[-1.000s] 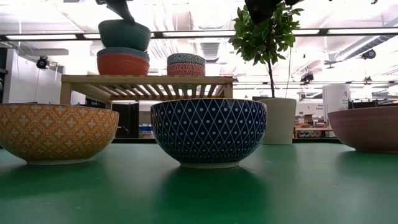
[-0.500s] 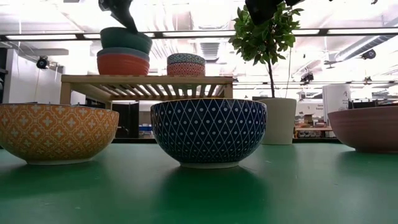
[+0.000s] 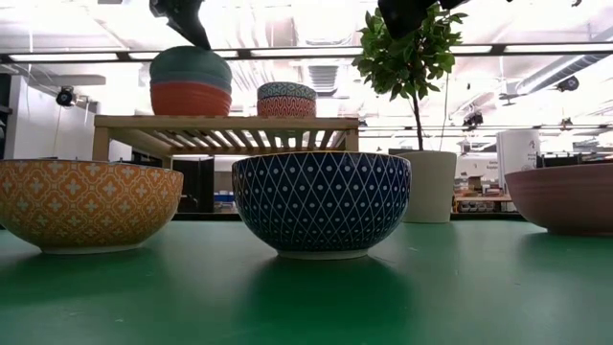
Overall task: Place and stack bowls onto a shelf
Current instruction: Stack the green bowl in the blue bowl on the shelf
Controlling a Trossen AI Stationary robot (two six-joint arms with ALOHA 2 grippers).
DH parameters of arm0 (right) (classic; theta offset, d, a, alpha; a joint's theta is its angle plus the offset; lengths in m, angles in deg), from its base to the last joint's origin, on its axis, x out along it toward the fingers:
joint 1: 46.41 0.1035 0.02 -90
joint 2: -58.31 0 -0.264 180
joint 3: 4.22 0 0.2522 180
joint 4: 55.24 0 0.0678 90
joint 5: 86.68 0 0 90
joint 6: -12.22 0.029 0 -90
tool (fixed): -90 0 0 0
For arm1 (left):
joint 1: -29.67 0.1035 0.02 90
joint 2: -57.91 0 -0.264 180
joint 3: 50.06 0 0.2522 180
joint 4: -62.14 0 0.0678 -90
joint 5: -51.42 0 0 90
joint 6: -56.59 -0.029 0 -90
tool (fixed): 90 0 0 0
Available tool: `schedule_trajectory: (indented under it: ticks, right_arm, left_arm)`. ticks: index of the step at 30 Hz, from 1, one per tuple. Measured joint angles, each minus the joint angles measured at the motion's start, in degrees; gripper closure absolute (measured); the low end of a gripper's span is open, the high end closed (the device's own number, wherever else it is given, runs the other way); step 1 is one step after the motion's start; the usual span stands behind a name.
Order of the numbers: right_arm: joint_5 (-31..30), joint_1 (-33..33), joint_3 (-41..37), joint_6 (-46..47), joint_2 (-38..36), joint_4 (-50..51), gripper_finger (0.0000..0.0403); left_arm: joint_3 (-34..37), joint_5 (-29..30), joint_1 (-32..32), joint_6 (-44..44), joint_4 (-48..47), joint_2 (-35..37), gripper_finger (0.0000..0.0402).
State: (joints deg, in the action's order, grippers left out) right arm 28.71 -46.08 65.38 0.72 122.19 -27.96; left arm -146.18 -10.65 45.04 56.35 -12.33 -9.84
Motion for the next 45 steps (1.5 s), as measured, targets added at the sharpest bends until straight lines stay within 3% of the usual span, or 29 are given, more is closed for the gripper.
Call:
schedule_trajectory:
  ticks: [5, 9, 14, 20, 38, 45]
  right_arm:
    - [0.02, 0.0, 0.0, 0.44, 0.0, 0.38, 0.0225]
    - [0.02, 0.02, -0.02, 0.54, 0.0, 0.44, 0.0225]
    - [0.02, 0.04, -0.62, 0.59, 0.0, 0.28, 0.0225]
    - [0.02, 0.04, -1.7, 1.34, 0.0, -0.55, 0.0225]
    - [0.0, 0.04, -1.77, 5.46, 0.0, -0.56, 0.0225]
    - [0.0, 0.04, -1.77, 6.08, 0.02, -0.62, 0.0225]
  left_arm:
    - [-1.22, -2.16, -0.33, 0.27, 1.11, 1.67, 0.03]
    - [-0.09, -1.01, -0.33, -0.75, 5.92, 4.12, 0.032]
    - [7.88, 2.96, -0.31, -1.15, 13.87, 7.71, 0.0391]
    - [17.25, 2.98, -0.3, -0.46, 21.68, 10.66, 0.0394]
    - [20.45, 2.62, -2.22, 3.3, 20.49, 14.36, 0.0401]
    - [21.59, 9.9, -1.97, 2.49, 10.83, 20.23, 0.0401]
